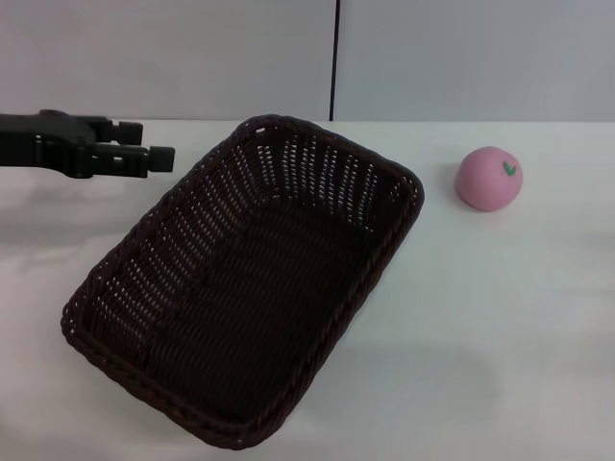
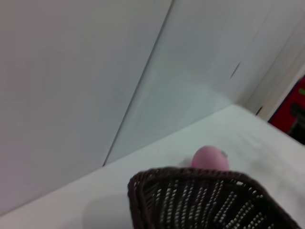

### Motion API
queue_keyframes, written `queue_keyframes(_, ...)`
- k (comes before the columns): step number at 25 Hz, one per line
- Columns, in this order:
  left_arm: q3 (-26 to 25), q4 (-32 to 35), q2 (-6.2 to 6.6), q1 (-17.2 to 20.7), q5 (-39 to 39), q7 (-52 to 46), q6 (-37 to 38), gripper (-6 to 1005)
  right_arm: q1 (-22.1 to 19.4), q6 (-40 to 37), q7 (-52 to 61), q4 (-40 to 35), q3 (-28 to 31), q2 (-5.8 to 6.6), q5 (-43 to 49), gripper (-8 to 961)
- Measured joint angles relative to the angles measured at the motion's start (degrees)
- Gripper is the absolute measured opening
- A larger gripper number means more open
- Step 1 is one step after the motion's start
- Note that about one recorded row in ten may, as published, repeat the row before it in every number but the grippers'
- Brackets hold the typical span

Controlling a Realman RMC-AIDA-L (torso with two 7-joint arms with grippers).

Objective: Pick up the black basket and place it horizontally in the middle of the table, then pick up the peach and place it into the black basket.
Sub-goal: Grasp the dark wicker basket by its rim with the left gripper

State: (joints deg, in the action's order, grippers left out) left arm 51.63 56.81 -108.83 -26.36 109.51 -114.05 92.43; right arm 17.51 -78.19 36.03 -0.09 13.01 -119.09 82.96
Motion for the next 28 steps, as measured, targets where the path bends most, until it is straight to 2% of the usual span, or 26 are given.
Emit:
queue_keyframes(4, -0.76, 1.76, -1.36, -0.84, 3.93, -2.86, 0.34, 827, -0.20, 0.11, 0.00, 0.00, 0.16, 0.00, 0.00, 603)
queue_keyframes(13, -0.83, 2.14, -3.49, -2.01, 11.29, -4.20, 0.66, 822, 0.06, 1.98, 0.00, 0.00, 1.35, 0.00, 0.00, 602)
queue_keyframes(17, -0.83, 2.23, -3.68, -2.03, 11.95, -4.31, 0.59, 819, 0.33, 2.88, 0.00, 0.00, 1.38, 0.00, 0.00, 602)
queue_keyframes(19, -0.84, 2.98, -5.02, -2.57, 16.28, -5.00, -0.09, 818, 0.42, 2.97, 0.00, 0.00, 1.40, 0.00, 0.00, 602)
queue_keyframes(28, -0.66, 2.91, -6.01, -4.22, 22.13, -5.58, -0.76, 812, 0.71, 3.67, 0.00, 0.00, 1.50, 0.00, 0.00, 602)
